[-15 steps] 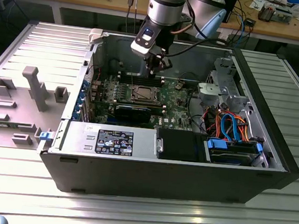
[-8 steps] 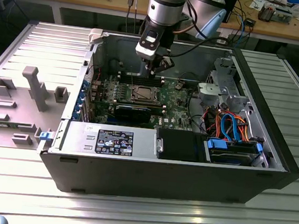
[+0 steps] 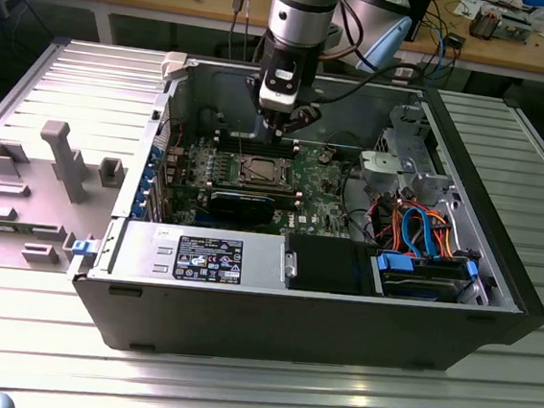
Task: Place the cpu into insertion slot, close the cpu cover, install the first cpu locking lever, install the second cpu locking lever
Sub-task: 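Install the first cpu locking lever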
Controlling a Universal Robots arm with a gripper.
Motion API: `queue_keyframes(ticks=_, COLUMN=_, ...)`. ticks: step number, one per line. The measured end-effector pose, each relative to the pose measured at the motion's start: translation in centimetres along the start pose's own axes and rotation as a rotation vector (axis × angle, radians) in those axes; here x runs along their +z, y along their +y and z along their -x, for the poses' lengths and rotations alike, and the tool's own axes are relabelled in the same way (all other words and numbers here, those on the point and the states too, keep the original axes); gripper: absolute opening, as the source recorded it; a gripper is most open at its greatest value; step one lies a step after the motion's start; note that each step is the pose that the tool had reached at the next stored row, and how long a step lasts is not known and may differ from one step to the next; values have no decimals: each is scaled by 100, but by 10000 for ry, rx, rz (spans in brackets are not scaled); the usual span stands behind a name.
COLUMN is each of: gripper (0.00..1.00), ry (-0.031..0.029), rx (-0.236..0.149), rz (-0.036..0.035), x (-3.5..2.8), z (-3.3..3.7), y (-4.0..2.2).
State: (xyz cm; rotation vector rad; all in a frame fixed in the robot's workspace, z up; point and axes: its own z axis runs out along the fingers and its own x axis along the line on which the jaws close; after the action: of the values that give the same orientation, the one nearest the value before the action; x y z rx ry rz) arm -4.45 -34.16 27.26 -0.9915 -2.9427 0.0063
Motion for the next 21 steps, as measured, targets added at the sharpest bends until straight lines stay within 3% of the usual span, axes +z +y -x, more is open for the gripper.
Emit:
queue_keyframes(ticks=8, gripper=11, ry=-43, rx=-1592, rz=-38, x=4, z=0, y=0)
queue_keyframes(ticks=13, gripper=11, ry=-185, rx=-1741, rz=46, x=8, z=-45, y=-34)
queue_keyframes(ticks=16, gripper=11, ry=-192, rx=-1895, rz=46, x=10, z=-71, y=-54)
queue_keyframes(ticks=21, gripper=11, ry=-208, rx=-3208, rz=14, x=13, z=-71, y=-54)
